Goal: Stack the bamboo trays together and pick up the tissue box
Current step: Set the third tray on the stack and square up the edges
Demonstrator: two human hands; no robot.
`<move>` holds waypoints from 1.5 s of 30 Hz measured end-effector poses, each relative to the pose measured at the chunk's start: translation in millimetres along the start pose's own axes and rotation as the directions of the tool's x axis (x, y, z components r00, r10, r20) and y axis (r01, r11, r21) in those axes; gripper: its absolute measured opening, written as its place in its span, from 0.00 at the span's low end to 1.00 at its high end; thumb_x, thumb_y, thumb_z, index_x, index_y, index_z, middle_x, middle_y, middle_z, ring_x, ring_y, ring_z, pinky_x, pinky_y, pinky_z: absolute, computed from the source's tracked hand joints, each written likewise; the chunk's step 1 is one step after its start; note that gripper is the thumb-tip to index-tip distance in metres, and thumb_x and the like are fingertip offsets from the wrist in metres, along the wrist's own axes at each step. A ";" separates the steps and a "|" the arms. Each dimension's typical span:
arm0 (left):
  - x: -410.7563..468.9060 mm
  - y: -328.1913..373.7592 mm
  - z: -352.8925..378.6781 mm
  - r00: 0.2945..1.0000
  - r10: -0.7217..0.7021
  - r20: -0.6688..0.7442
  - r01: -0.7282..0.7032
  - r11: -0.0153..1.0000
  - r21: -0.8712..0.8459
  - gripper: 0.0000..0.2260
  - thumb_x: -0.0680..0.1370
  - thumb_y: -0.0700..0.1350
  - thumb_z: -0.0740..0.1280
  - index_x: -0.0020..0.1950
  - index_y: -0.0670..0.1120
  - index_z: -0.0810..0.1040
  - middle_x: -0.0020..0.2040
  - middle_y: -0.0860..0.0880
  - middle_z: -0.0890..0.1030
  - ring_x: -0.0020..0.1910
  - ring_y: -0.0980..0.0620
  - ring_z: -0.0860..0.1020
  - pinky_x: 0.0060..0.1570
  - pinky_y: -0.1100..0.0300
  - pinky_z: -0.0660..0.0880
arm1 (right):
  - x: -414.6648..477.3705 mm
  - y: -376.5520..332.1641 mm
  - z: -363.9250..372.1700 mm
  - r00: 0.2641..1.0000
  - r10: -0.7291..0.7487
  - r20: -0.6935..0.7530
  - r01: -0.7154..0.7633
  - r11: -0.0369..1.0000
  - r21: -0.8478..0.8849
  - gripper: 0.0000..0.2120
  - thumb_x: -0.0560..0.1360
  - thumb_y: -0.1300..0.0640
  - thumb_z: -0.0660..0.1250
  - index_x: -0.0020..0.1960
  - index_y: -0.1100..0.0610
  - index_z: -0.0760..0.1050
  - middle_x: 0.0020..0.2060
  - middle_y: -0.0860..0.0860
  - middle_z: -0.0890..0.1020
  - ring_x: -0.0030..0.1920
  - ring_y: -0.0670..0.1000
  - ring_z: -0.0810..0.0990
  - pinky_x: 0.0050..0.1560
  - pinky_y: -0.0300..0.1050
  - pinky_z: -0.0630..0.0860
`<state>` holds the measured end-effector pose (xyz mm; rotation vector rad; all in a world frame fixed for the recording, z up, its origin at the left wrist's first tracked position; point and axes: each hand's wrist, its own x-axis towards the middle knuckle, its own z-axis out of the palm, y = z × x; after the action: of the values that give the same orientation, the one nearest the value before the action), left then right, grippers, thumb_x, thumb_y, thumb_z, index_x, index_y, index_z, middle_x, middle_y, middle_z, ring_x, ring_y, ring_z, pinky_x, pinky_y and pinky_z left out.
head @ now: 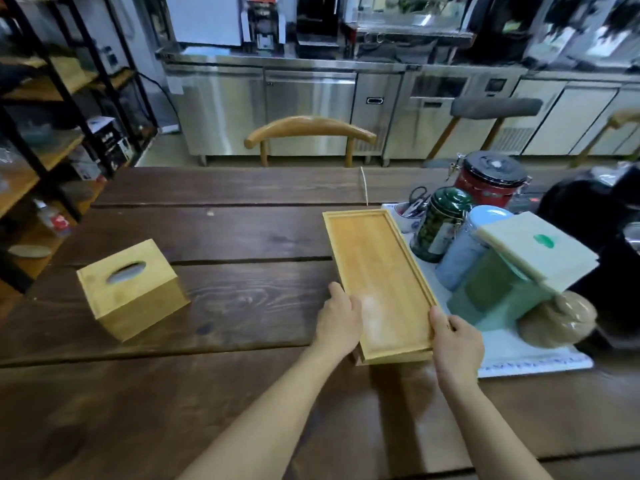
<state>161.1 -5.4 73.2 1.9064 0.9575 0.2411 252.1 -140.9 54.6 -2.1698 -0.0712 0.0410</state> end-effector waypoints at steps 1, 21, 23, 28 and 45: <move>4.5 -0.1 5.7 1.000 0.025 0.010 -0.025 0.998 0.059 0.09 0.81 0.46 0.51 0.53 0.42 0.64 0.51 0.39 0.79 0.46 0.41 0.78 0.42 0.48 0.72 | 2.7 5.1 -3.9 0.999 -0.039 0.014 0.040 0.997 -0.064 0.24 0.76 0.50 0.61 0.25 0.59 0.61 0.25 0.54 0.67 0.31 0.57 0.66 0.31 0.51 0.60; 45.3 -24.5 49.5 0.995 0.099 -0.002 -0.086 0.876 0.474 0.14 0.82 0.46 0.50 0.62 0.40 0.67 0.50 0.39 0.82 0.48 0.38 0.81 0.44 0.47 0.76 | 37.3 44.5 20.1 0.998 -0.040 0.041 0.052 0.941 -0.335 0.23 0.77 0.48 0.57 0.31 0.63 0.69 0.31 0.54 0.72 0.36 0.58 0.70 0.34 0.46 0.61; 44.9 -27.4 46.4 0.995 0.103 -0.017 -0.083 0.877 0.473 0.14 0.82 0.46 0.50 0.62 0.41 0.67 0.50 0.39 0.82 0.48 0.39 0.81 0.45 0.48 0.77 | 36.1 44.8 21.6 0.997 -0.054 0.055 0.070 0.930 -0.360 0.22 0.76 0.48 0.58 0.32 0.64 0.72 0.33 0.53 0.72 0.37 0.57 0.69 0.35 0.46 0.62; 46.5 -33.8 35.7 0.993 0.092 -0.076 -0.052 0.905 0.423 0.12 0.81 0.48 0.54 0.57 0.43 0.71 0.51 0.43 0.81 0.47 0.44 0.80 0.43 0.52 0.75 | 30.1 46.1 26.9 0.992 -0.067 0.105 0.101 0.922 -0.373 0.20 0.76 0.47 0.59 0.34 0.61 0.73 0.36 0.52 0.72 0.39 0.56 0.70 0.37 0.46 0.65; 65.3 -26.7 38.6 0.971 -0.108 0.215 0.219 0.769 -0.601 0.22 0.80 0.54 0.58 0.73 0.58 0.59 0.70 0.55 0.69 0.64 0.57 0.68 0.65 0.56 0.64 | 86.5 -2.9 40.8 0.830 0.036 0.556 -0.095 0.992 0.078 0.19 0.77 0.55 0.62 0.67 0.58 0.69 0.55 0.49 0.74 0.53 0.48 0.70 0.55 0.45 0.64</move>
<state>211.5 21.3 16.6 1.2010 0.7937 0.2489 336.0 -99.9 33.7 -1.9914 -0.3199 0.7051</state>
